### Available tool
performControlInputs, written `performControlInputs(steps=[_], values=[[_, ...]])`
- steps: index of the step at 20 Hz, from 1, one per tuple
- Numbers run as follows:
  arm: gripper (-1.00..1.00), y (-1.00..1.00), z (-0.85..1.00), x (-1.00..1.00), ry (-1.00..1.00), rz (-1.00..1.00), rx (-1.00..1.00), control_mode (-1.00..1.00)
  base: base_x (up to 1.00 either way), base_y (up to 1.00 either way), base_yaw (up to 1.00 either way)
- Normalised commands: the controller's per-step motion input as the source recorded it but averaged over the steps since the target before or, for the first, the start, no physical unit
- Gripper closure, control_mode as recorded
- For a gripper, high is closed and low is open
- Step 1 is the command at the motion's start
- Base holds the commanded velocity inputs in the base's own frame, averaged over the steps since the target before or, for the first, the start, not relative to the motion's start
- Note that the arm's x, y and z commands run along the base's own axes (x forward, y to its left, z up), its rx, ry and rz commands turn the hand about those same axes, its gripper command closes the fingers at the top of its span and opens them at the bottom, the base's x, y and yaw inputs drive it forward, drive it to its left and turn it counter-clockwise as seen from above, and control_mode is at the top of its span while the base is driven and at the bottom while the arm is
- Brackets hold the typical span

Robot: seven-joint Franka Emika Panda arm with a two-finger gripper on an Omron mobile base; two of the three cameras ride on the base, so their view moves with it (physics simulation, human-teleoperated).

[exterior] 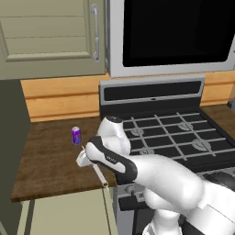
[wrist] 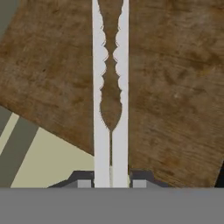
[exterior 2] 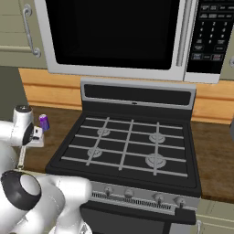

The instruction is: Pick the tongs from the drawer and place it on the counter.

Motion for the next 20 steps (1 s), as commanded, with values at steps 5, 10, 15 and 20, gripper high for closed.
performControlInputs(steps=[5, 10, 15, 20], values=[[1.0, 0.27, 0.0, 1.0, 0.0, -0.03, -0.02, -1.0, 0.0, 0.0, 0.0], [1.0, 0.68, -0.14, 0.83, 0.0, -0.09, -0.14, -1.0, 0.0, 0.0, 0.0], [1.0, 0.83, -0.32, 0.56, 0.0, -0.14, -0.17, -1.0, 0.0, 0.0, 0.0], [1.0, 0.38, -0.2, 0.43, 0.05, -0.07, -0.03, -1.0, 0.0, 0.0, 0.0]])
